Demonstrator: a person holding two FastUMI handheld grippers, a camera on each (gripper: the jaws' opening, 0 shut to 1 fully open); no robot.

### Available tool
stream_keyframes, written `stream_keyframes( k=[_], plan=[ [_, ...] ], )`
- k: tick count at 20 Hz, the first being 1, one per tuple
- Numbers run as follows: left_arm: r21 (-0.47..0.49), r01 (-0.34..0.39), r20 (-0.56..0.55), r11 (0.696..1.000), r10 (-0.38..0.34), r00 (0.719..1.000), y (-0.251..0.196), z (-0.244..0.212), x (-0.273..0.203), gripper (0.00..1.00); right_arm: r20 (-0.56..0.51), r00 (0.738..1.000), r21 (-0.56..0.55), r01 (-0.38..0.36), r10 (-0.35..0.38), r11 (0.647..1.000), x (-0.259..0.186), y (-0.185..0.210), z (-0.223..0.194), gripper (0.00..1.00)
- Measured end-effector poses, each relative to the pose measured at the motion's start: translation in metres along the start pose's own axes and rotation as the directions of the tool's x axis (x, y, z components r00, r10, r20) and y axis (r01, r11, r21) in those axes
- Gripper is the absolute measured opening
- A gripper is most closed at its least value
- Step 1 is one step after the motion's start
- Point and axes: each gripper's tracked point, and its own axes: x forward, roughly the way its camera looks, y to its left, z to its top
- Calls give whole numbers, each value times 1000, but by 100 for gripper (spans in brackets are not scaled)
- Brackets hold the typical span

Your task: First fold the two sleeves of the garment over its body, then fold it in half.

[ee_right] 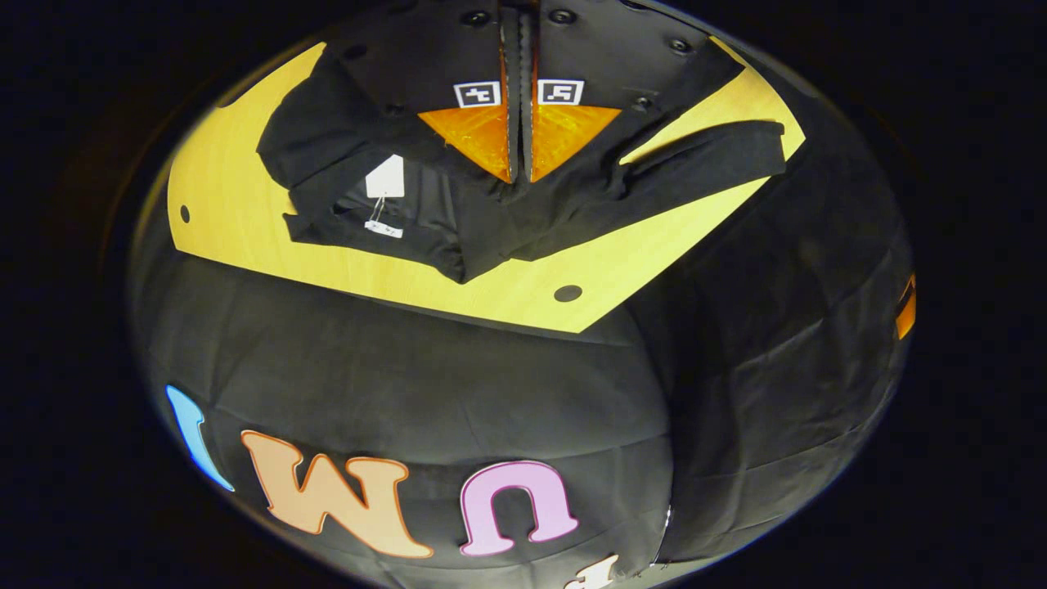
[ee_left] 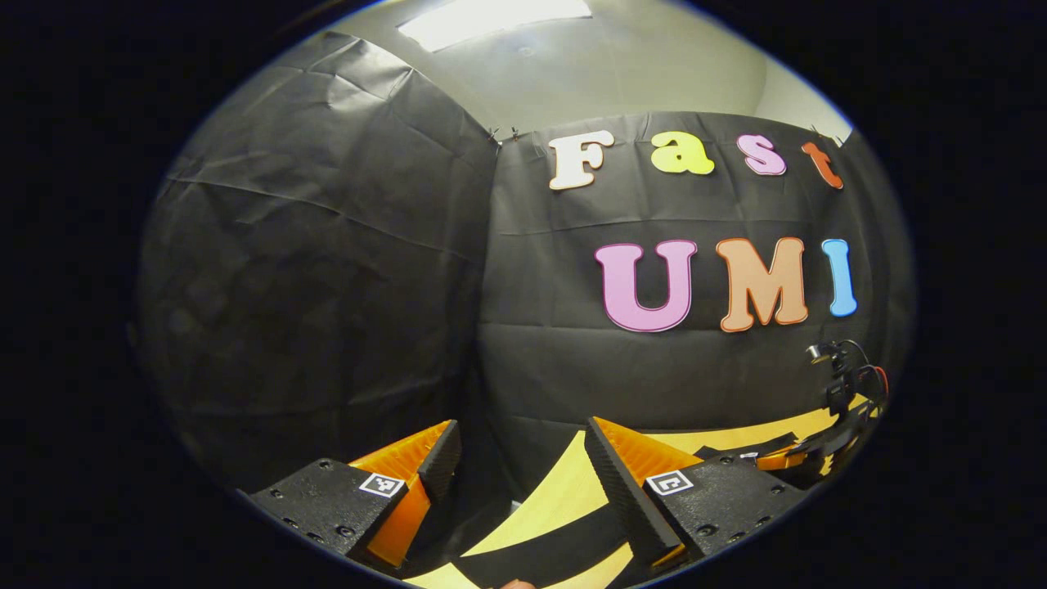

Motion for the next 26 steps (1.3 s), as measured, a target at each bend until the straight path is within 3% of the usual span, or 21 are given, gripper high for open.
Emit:
stream_keyframes(
  k=[2,4,5,8,16,18,21,26],
  plan=[
    [2,-5,-12,1000,5,1000,5,-5,4,92,-11,1000,-6,12,-12,1000,14,6,3,2],
    [-2,-10,-29,1000,10,1000,12,-14,8,93,6,999,4,-37,37,999,16,23,14,4],
    [-6,-12,-38,1000,12,999,15,-18,10,92,56,994,14,-91,90,996,13,39,23,27],
    [-13,-9,-47,1000,8,999,19,-24,16,93,201,979,-18,-12,16,1000,5,24,57,99],
    [-9,22,-112,1000,-23,993,26,-60,36,92,278,959,-11,55,-49,998,-43,3,68,100],
    [-26,67,-173,997,-70,982,22,-85,37,92,291,955,-5,57,-53,998,-55,-2,66,100],
    [-46,129,-303,991,-137,943,19,-137,28,94,312,948,9,65,-65,998,-71,-5,65,100],
    [-23,191,-476,981,-178,861,16,-216,13,94,316,944,30,93,-98,995,-85,-11,58,100]
  ],
)
